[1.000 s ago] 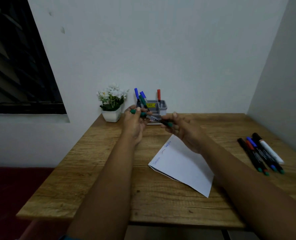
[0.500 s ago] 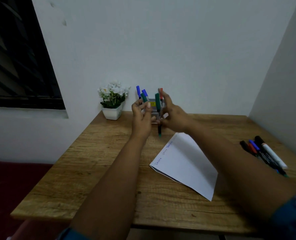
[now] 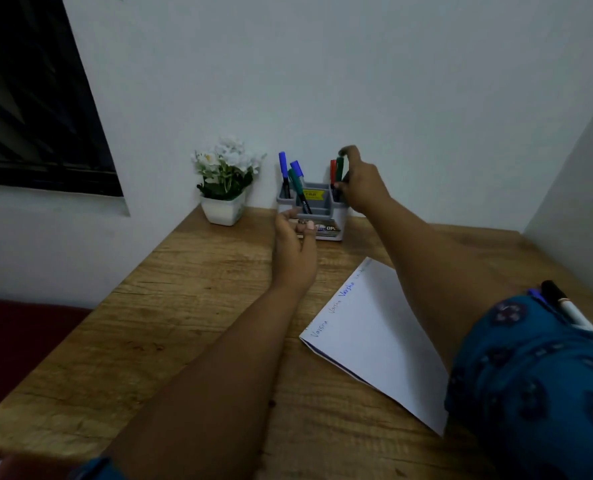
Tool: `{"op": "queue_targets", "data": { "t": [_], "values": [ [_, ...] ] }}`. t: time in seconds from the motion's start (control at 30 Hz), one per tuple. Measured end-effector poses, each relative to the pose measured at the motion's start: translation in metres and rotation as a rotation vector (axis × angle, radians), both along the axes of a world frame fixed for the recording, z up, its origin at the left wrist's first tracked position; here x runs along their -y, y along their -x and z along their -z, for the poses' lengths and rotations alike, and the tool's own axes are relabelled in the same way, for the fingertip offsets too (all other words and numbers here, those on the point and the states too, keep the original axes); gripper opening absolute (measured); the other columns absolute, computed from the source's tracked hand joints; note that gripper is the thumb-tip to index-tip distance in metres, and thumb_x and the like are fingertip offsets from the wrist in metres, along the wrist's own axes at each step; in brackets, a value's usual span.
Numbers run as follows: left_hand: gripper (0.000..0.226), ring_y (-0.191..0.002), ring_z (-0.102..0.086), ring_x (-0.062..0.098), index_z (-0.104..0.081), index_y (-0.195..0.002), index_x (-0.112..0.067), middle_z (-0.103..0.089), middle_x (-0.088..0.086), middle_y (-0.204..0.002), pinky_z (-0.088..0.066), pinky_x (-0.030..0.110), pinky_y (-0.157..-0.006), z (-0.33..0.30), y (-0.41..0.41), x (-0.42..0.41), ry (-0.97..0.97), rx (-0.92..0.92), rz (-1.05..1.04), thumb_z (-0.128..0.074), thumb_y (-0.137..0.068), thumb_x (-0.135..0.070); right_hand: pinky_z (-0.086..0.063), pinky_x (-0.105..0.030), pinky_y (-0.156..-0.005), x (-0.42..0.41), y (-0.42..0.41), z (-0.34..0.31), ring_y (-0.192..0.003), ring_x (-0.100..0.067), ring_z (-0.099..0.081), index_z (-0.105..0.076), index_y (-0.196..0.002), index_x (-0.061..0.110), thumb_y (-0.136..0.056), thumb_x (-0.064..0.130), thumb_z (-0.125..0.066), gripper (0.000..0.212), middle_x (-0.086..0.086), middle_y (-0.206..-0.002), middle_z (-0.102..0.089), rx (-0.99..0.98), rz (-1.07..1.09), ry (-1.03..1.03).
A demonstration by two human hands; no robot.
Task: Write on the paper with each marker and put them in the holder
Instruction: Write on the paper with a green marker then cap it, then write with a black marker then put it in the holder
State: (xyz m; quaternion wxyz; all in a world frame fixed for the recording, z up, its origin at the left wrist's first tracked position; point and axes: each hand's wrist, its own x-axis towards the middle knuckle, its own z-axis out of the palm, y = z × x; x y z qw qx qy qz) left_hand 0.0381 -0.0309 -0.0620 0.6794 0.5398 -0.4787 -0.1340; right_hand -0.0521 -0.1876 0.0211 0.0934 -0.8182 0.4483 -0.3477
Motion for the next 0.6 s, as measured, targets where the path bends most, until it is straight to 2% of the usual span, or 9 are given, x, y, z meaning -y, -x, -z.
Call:
{"op": "queue_targets", "data": {
  "t": [0.1, 0.17, 0.23, 0.27, 0.33, 0.4, 0.5, 0.53, 0.6],
  "values": [
    [0.025, -0.07, -0.049, 0.0, -0.041, -0.122, -0.014, -0.05, -0.009, -0.089, -0.036, 0.004, -0.058, 0.001, 0.0, 0.001, -0.015, 0.009, 0.001, -0.048, -0.099, -0.021, -0.054, -0.047, -0.087, 0.01, -0.004, -0.001, -0.101, -0.038, -0.062, -0.038, -0.145, 0.02, -0.091, 0.005, -0.061, 0.06, -0.024, -0.115, -0.062, -0.084, 0.07, -0.061],
    [0.027, -0.069, -0.048, 0.0, -0.04, -0.123, -0.014, -0.05, -0.01, -0.088, -0.036, 0.008, -0.058, 0.002, -0.001, 0.001, -0.041, 0.025, 0.003, -0.048, -0.099, -0.023, -0.05, -0.047, -0.095, 0.011, -0.003, -0.006, -0.112, -0.038, -0.057, -0.03, -0.152, 0.025, -0.095, 0.003, -0.053, 0.066, -0.023, -0.13, -0.056, -0.111, 0.087, -0.108],
    [0.03, -0.068, -0.048, 0.0, -0.04, -0.125, -0.014, -0.05, -0.011, -0.089, -0.036, 0.01, -0.058, 0.0, -0.001, -0.001, -0.069, 0.032, 0.007, -0.05, -0.098, -0.025, -0.047, -0.042, -0.098, 0.004, 0.003, -0.014, -0.118, -0.037, -0.054, -0.02, -0.155, 0.025, -0.096, -0.001, -0.049, 0.071, -0.022, -0.135, -0.053, -0.126, 0.092, -0.109],
    [0.032, -0.069, -0.048, 0.0, -0.04, -0.125, -0.013, -0.051, -0.012, -0.09, -0.036, 0.009, -0.058, -0.001, -0.001, -0.002, -0.086, 0.038, 0.006, -0.05, -0.098, -0.025, -0.045, -0.037, -0.098, -0.003, 0.008, -0.018, -0.119, -0.035, -0.053, -0.021, -0.155, 0.022, -0.097, -0.001, -0.049, 0.068, -0.021, -0.135, -0.054, -0.095, 0.084, -0.09],
    [0.034, -0.077, -0.053, 0.006, -0.04, -0.127, -0.013, -0.053, -0.009, -0.095, -0.039, 0.009, -0.063, -0.006, 0.002, -0.007, -0.123, 0.074, 0.011, -0.052, -0.097, -0.025, -0.042, -0.028, -0.091, -0.022, 0.027, -0.025, -0.114, -0.029, -0.056, -0.038, -0.148, 0.017, -0.099, 0.004, -0.05, 0.053, -0.019, -0.129, -0.059, 0.027, 0.075, -0.073],
    [0.033, -0.095, -0.056, 0.015, -0.044, -0.125, -0.014, -0.055, -0.001, -0.107, -0.046, 0.021, -0.076, -0.012, 0.008, -0.012, -0.153, 0.174, 0.021, -0.054, -0.096, -0.027, -0.042, -0.02, -0.081, -0.046, 0.057, -0.029, -0.097, -0.02, -0.058, -0.058, -0.132, 0.016, -0.097, 0.013, -0.056, 0.035, -0.012, -0.117, -0.066, 0.083, 0.086, -0.077],
    [0.017, -0.099, -0.052, 0.018, -0.06, -0.106, -0.014, -0.053, 0.003, -0.106, -0.046, 0.032, -0.082, -0.019, 0.017, -0.023, -0.086, 0.524, -0.016, -0.056, -0.094, -0.026, -0.038, -0.011, -0.059, -0.088, 0.124, -0.026, -0.081, -0.013, -0.057, -0.071, -0.109, 0.02, -0.089, 0.017, -0.069, 0.02, -0.004, -0.098, -0.067, -0.02, 0.134, -0.157],
    [0.014, -0.095, -0.051, 0.018, -0.063, -0.097, -0.014, -0.053, 0.003, -0.1, -0.045, 0.032, -0.078, -0.023, 0.021, -0.027, -0.04, 0.654, -0.038, -0.057, -0.093, -0.025, -0.039, -0.012, -0.058, -0.102, 0.15, -0.024, -0.08, -0.013, -0.058, -0.073, -0.103, 0.02, -0.087, 0.014, -0.071, 0.017, -0.003, -0.094, -0.068, -0.062, 0.168, -0.196],
    [0.016, -0.092, -0.049, 0.02, -0.066, -0.088, -0.013, -0.052, 0.004, -0.092, -0.042, 0.031, -0.073, -0.031, 0.03, -0.032, 0.017, 0.764, -0.092, -0.059, -0.091, -0.027, -0.043, -0.018, -0.07, -0.125, 0.198, -0.016, -0.083, -0.013, -0.06, -0.075, -0.094, 0.019, -0.084, 0.009, -0.073, 0.014, -0.005, -0.093, -0.07, -0.09, 0.278, -0.285]
  ]
}}
